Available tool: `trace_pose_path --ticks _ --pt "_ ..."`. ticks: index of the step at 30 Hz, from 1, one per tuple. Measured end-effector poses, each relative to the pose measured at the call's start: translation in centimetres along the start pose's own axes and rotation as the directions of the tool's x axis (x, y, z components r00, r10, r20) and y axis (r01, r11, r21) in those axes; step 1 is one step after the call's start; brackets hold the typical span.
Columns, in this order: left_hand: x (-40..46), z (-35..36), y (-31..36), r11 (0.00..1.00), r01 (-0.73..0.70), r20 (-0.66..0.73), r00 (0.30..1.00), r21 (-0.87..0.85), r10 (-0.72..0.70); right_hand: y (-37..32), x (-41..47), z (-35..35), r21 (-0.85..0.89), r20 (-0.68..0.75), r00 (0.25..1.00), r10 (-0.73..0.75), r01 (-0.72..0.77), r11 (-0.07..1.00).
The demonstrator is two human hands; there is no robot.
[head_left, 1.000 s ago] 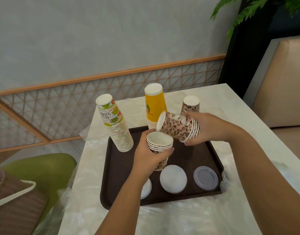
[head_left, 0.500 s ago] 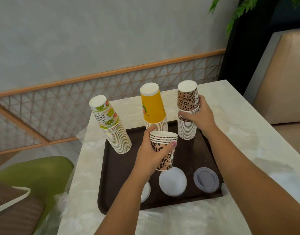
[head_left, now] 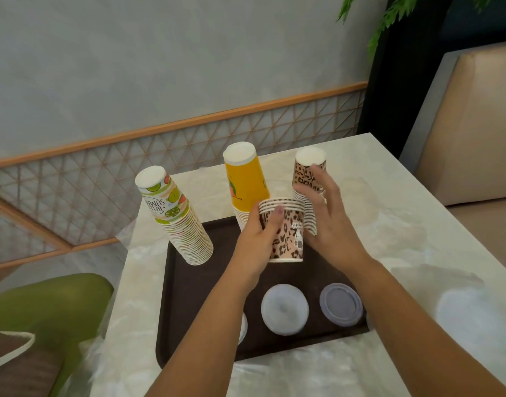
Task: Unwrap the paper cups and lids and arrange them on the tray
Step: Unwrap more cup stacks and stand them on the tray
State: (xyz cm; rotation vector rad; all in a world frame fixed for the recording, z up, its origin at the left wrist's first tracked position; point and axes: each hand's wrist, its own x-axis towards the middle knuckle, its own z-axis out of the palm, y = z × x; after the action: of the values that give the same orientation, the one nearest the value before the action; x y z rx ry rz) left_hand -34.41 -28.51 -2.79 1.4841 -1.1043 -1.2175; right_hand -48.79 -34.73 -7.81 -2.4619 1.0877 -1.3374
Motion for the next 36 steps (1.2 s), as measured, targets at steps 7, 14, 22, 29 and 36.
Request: trace_pose_path --ticks 7,14,22,29,36 --pt "1.0 1.1 2.9 0.993 -0.037 0.057 0.997 -0.109 0.043 0.4 1.2 -2.1 0.06 -0.012 1.0 -0.027 0.027 0.998" --pt "2.9 2.5 5.1 0.962 -0.263 -0.007 0.964 0.075 0.265 0.5 6.3 -2.7 0.178 -0.139 0.915 0.38 -0.354 0.918" --pt "5.7 4.1 2.8 0.963 -0.225 0.037 0.974 0.148 0.222 4.5 6.9 0.0 0.11 0.03 0.835 0.549 -0.549 0.829" --pt "6.8 5.0 -0.3 0.966 -0.221 0.061 0.975 0.135 0.214 5.0 5.4 1.9 0.148 -0.013 0.817 0.577 -0.569 0.809" --pt "5.8 5.6 -1.7 0.966 -0.168 -0.029 0.984 0.194 0.177 4.3 5.1 0.8 0.052 0.052 0.774 0.632 -0.634 0.772"
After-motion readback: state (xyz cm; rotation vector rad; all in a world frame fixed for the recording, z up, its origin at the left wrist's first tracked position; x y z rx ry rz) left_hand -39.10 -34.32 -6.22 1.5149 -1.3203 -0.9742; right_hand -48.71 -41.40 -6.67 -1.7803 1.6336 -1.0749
